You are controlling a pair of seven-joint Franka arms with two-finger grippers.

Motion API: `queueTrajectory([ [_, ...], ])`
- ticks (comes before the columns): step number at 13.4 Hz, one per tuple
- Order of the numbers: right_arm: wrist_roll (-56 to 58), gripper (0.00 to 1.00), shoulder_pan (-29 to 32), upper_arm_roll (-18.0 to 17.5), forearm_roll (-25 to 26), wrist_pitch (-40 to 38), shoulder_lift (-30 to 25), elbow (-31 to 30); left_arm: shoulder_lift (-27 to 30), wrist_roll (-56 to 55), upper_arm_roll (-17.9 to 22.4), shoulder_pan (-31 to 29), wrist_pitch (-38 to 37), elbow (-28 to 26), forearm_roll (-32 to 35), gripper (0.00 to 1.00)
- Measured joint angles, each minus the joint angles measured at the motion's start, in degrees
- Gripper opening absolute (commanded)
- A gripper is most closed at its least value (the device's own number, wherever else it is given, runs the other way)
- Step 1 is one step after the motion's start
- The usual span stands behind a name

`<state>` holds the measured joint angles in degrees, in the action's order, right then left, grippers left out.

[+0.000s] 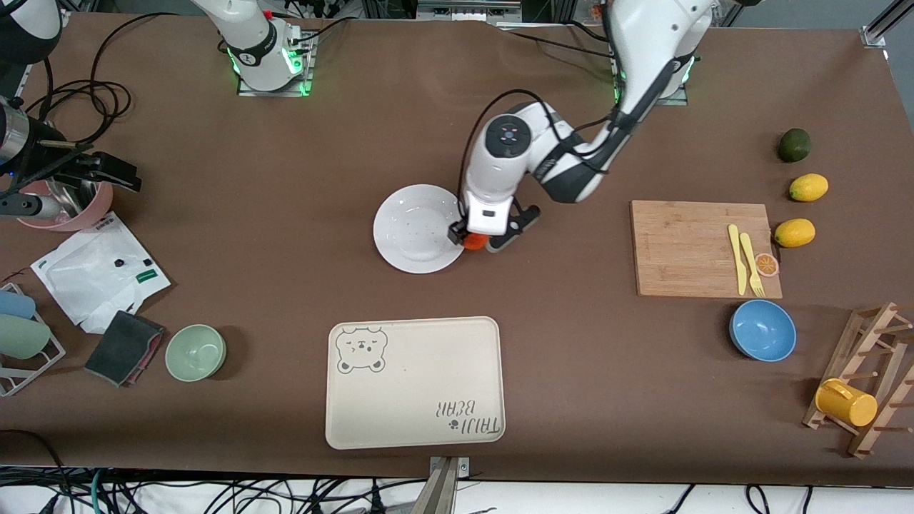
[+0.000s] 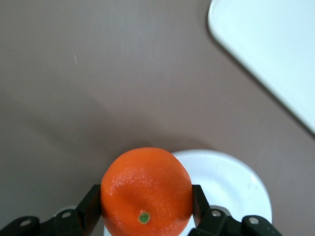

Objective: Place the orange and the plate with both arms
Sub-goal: 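Carry the orange with the left gripper and lower it onto the plate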

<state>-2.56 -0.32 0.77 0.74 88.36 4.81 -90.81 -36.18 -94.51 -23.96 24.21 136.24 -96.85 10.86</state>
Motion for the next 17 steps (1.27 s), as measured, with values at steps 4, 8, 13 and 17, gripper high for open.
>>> queueTrajectory([
  [4, 0.00, 1.00, 0.00, 0.00, 0.00, -0.02, 0.01, 0.00, -4.71, -4.28, 0.79, 5.83, 0.00, 4.45, 0.00, 0.55],
  [8, 0.00, 1.00, 0.00, 0.00, 0.00, -0.03, 0.01, 0.00, -7.91, -4.29, 2.54, 7.24, 0.02, 7.06, 1.93, 1.00],
  [13, 0.01, 1.00, 0.00, 0.00, 0.00, -0.01, 0.02, 0.00, -8.98, -4.26, 3.49, 8.50, 0.26, 9.76, 2.66, 1.00],
  [17, 0.01, 1.00, 0.00, -0.01, 0.00, 0.01, 0.13, 0.00, -7.68, -3.69, 4.53, 7.68, -1.56, 11.71, 2.74, 1.00],
])
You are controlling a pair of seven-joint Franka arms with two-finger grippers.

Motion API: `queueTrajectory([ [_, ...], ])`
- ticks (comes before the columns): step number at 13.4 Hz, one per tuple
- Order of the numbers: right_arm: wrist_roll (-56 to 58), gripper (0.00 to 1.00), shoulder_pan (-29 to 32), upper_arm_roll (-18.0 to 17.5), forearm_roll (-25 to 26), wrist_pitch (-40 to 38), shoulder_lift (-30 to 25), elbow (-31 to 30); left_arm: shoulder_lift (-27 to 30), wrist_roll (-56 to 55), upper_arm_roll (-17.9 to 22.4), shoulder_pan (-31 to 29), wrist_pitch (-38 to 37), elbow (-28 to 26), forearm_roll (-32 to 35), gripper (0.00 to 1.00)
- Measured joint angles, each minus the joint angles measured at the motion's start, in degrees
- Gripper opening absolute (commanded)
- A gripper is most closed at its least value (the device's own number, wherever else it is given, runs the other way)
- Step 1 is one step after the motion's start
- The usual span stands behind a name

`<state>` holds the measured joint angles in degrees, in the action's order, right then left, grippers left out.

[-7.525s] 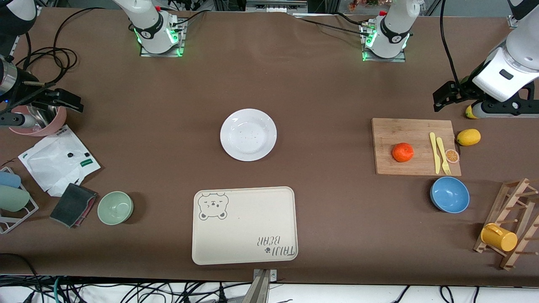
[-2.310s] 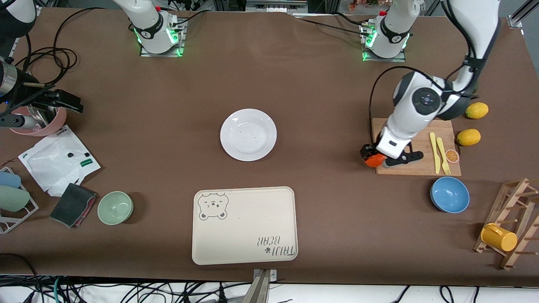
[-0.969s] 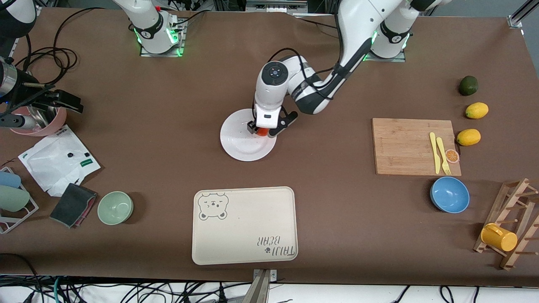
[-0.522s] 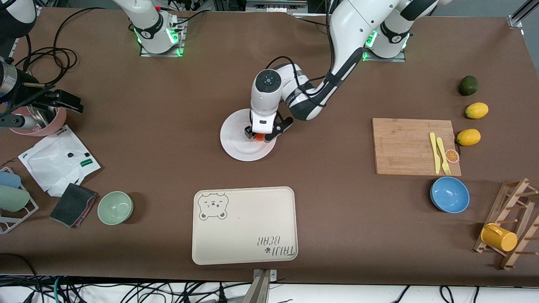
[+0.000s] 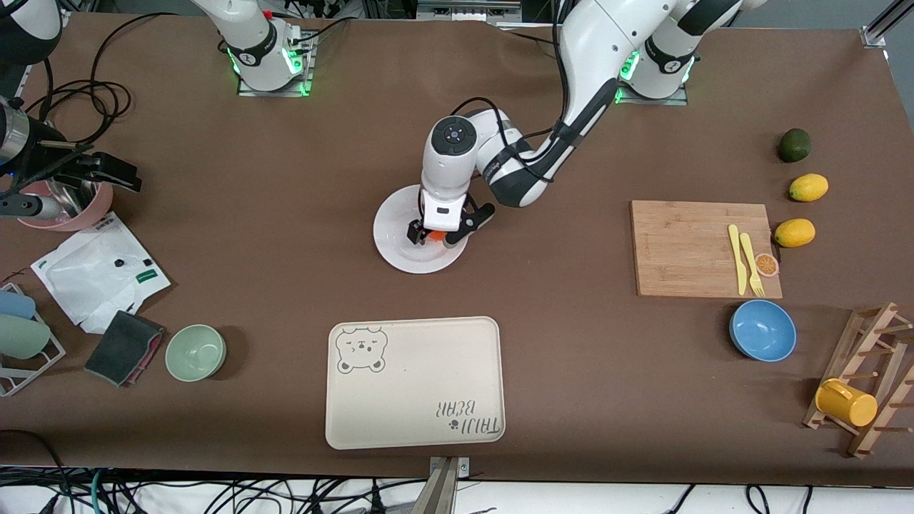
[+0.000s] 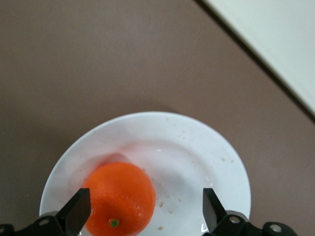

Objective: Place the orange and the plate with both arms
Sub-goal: 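Open the left gripper and withdraw while the right gripper reaches the plate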

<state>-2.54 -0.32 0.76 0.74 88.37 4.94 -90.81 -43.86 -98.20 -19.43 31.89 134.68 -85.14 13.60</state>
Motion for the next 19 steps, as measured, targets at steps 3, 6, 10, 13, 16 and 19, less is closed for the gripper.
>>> queueTrajectory([
  [3, 0.65, 1.00, -0.04, -0.20, -0.01, 0.01, 0.82, 0.00, 4.39, 8.40, 0.13, -2.94, -10.65, 0.91, 0.09, 1.00],
  [6, 1.24, 1.00, -1.70, -0.81, -1.08, 1.38, 3.20, -0.03, 9.51, 21.10, 0.21, -6.65, -23.03, 0.97, 0.11, 1.00],
  [10, 0.67, 1.00, -9.50, -1.24, -9.21, 8.76, 11.62, -0.33, 13.08, 40.82, 0.71, -12.62, -32.80, 0.96, 0.17, 1.00],
  [13, 0.66, 1.00, -12.77, -1.29, -20.59, 18.67, 20.90, -0.77, 15.28, 53.54, 0.79, -19.10, -34.89, 0.97, 0.19, 1.00],
  [16, 0.51, 1.00, -16.25, -1.77, -27.68, 31.13, 26.23, -4.87, 18.17, 63.38, 0.72, -24.59, -36.07, 0.98, 0.19, 1.00],
  [19, 0.46, 1.00, -17.18, -3.94, -32.65, 38.69, 26.53, -11.01, 21.95, 72.30, 0.56, -28.85, -36.69, 1.03, 0.19, 1.00],
])
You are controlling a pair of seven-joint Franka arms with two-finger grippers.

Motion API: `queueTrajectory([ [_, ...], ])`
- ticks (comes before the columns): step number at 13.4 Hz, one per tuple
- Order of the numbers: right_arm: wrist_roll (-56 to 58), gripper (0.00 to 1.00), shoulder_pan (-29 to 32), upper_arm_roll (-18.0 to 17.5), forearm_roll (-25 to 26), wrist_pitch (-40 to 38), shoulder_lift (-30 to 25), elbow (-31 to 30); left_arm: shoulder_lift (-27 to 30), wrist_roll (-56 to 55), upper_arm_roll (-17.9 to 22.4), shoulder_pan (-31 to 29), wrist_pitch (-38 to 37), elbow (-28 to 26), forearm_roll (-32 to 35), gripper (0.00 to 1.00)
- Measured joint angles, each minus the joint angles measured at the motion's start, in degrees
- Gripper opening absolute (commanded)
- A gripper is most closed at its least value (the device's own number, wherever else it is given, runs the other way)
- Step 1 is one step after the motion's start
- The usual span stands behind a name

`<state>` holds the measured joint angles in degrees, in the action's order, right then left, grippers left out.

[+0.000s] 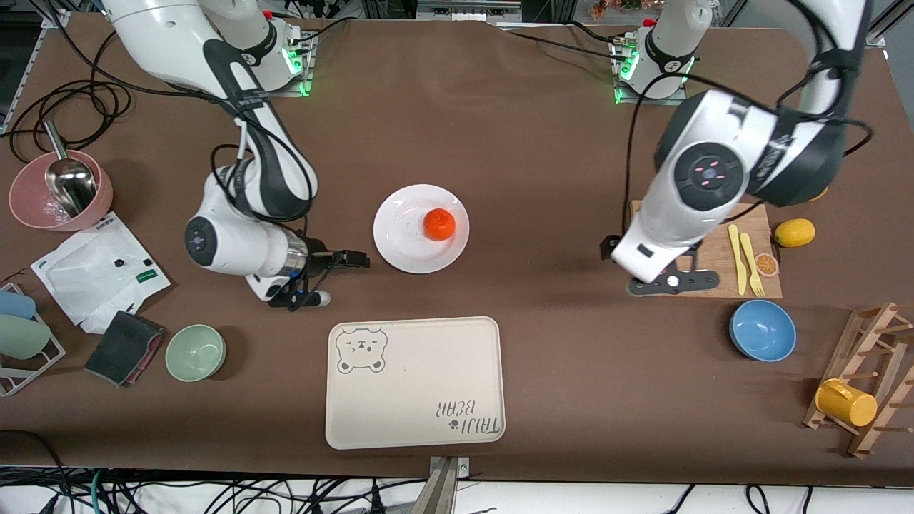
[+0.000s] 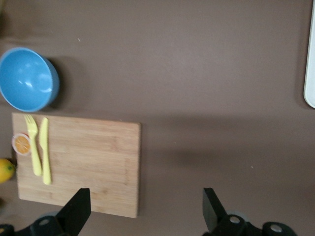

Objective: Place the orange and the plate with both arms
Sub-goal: 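Open the left gripper and withdraw while the right gripper reaches the plate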

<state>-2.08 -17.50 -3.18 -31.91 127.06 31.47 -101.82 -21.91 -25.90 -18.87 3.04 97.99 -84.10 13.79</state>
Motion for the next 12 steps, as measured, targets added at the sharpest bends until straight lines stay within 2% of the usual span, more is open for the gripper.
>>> queueTrajectory([
  [2, 1.60, 1.00, 0.09, -0.07, -6.16, 0.66, -1.20, -3.47, 3.31, 5.06, -0.11, -2.76, -0.56, 0.06, -0.69, 1.00],
  [5, 12.21, 1.00, 0.25, 0.36, -17.50, 0.71, -4.61, -10.33, 7.72, 9.77, -0.21, -5.45, -5.73, 0.05, -2.09, 1.00],
  [8, 23.42, 1.00, 0.39, 1.01, -24.22, 1.40, -6.31, -16.75, 11.17, 17.60, 0.03, -9.35, -8.49, -0.01, -8.28, 1.00],
  [10, 26.68, 1.00, 0.46, 1.12, -26.77, 1.90, -6.31, -18.37, 12.93, 25.56, 3.71, -10.47, -9.19, -0.44, -9.80, 1.00],
  [12, 27.27, 1.00, 0.46, 1.10, -27.39, 2.04, -6.29, -18.73, 14.32, 30.73, 11.64, -7.08, -8.91, -1.64, -10.94, 0.98],
])
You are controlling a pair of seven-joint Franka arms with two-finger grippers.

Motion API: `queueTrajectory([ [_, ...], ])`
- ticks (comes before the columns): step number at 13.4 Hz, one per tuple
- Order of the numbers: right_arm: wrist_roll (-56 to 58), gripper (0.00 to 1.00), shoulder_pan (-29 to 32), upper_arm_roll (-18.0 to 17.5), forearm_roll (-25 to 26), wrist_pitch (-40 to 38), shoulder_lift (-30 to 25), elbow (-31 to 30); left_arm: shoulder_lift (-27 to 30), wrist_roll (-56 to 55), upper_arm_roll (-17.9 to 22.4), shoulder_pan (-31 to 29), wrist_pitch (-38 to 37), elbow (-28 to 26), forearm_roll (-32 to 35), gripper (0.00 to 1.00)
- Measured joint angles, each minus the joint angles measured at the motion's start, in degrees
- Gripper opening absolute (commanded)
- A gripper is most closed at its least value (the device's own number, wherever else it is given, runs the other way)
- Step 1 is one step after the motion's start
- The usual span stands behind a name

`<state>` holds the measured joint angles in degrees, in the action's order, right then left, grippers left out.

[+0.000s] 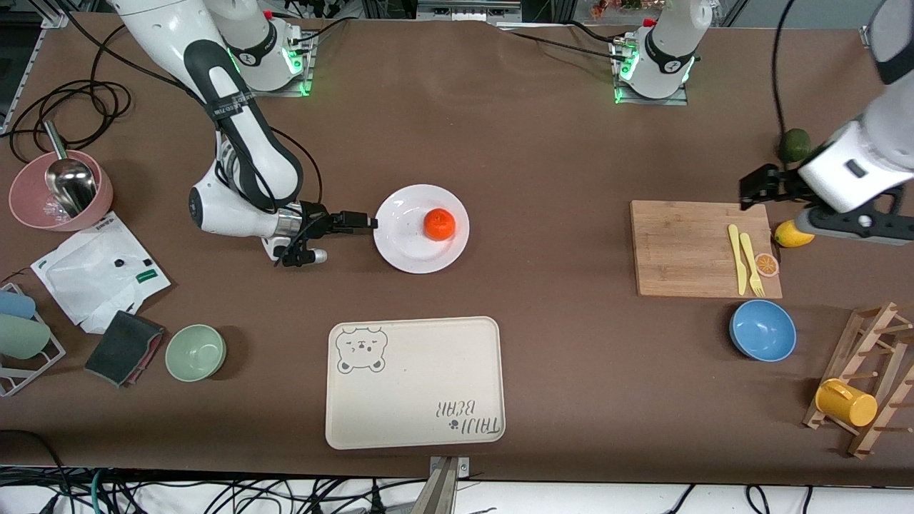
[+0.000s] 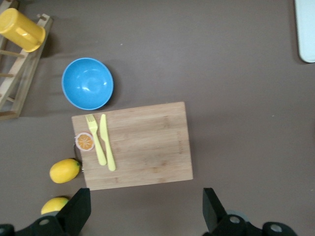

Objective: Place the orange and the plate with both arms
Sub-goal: 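Open the left gripper and withdraw while the right gripper reaches the plate, then grip the white plate rim with the right gripper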

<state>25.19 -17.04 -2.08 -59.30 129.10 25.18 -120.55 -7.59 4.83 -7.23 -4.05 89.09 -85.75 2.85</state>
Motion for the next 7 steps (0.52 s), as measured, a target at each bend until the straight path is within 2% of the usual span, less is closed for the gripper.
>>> queueTrajectory([
  [1, 0.02, 1.00, 0.00, -0.05, -0.08, 0.05, 0.06, -0.09, 0.77, 1.13, 2.81, 1.63, 0.89, -1.25, -0.73, 0.99],
  [2, 0.13, 1.00, -0.01, -0.13, -0.16, 0.17, 0.23, -0.10, 1.57, 1.33, 3.89, 2.36, 2.10, -3.16, -1.19, 0.99],
  [5, 0.44, 1.00, -0.29, -0.56, -0.34, 0.69, 1.09, -0.10, 4.44, 1.57, 4.50, 2.62, 4.03, -8.30, -1.46, 1.00],
  [7, 0.49, 1.00, -0.56, -0.99, -0.44, 0.87, 1.58, 0.00, 5.60, 1.72, 4.63, 2.62, 3.91, -9.17, -1.46, 1.00],
])
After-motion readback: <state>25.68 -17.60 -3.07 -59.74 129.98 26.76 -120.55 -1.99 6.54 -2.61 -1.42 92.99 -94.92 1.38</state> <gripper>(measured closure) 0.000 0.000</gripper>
